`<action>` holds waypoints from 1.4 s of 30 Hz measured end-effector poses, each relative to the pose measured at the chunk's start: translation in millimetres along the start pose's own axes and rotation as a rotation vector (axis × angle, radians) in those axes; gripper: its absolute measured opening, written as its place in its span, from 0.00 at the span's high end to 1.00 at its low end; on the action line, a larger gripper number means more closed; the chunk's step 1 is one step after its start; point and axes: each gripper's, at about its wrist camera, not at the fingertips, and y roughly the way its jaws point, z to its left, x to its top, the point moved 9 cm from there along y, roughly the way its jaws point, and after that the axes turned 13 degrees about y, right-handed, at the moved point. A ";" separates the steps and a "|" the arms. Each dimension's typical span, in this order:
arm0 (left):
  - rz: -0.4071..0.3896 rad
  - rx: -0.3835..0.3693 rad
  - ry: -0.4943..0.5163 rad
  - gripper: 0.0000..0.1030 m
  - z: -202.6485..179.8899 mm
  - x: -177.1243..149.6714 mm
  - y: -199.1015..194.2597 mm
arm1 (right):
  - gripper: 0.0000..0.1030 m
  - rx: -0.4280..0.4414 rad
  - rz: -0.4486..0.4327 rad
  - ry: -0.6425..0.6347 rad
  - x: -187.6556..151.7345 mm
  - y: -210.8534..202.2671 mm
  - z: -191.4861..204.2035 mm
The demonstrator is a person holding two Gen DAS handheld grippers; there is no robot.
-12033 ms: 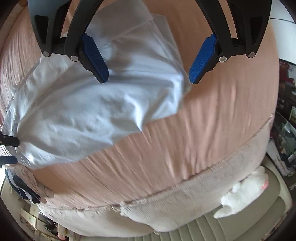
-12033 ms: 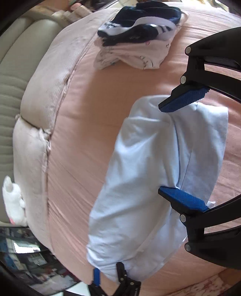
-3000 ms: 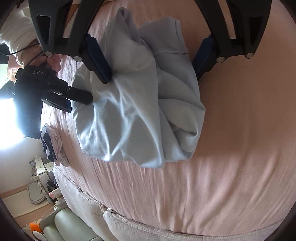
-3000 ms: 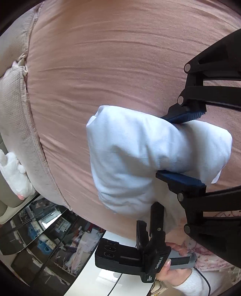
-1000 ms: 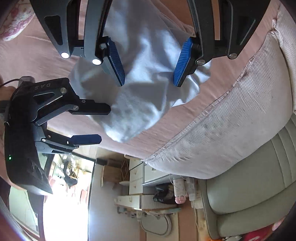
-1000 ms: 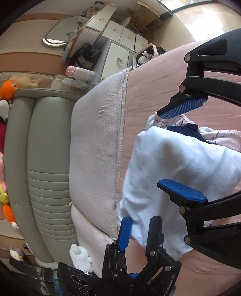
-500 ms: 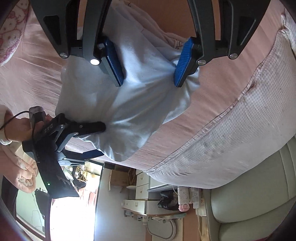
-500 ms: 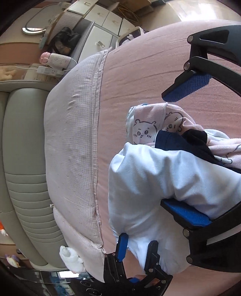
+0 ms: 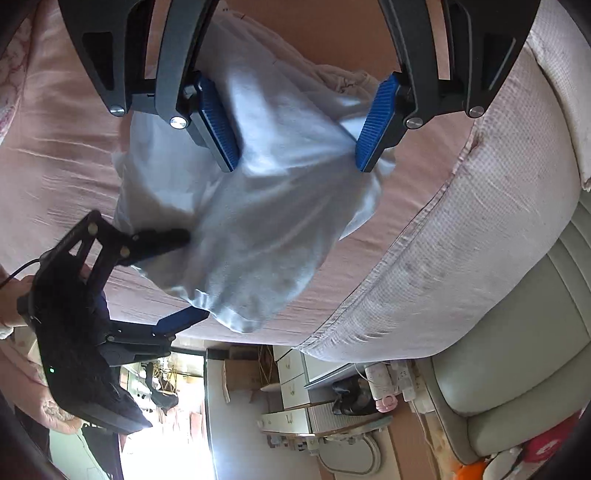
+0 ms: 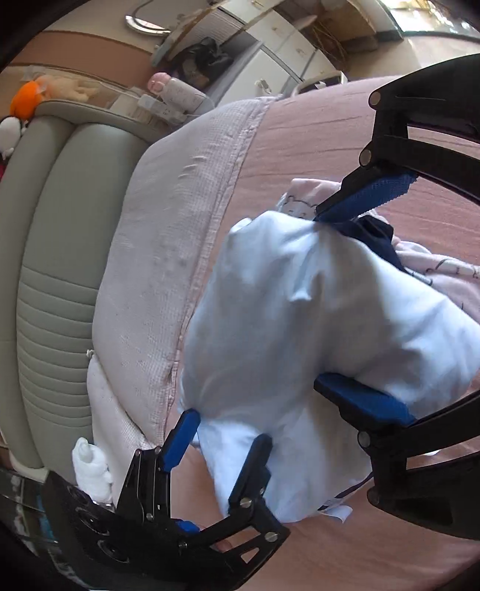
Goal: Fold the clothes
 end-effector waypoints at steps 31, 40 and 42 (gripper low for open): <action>0.052 0.719 -0.722 0.23 82.2 -119.6 -431.0 | 0.11 0.083 -0.192 0.302 140.2 -177.6 302.5; 0.022 0.814 -0.794 0.23 60.8 -168.5 -517.2 | 0.11 0.126 -0.215 0.241 139.8 -215.6 391.0; 0.007 0.817 -0.817 0.23 50.4 -176.0 -532.6 | 0.11 0.123 -0.221 0.240 135.5 -227.6 397.3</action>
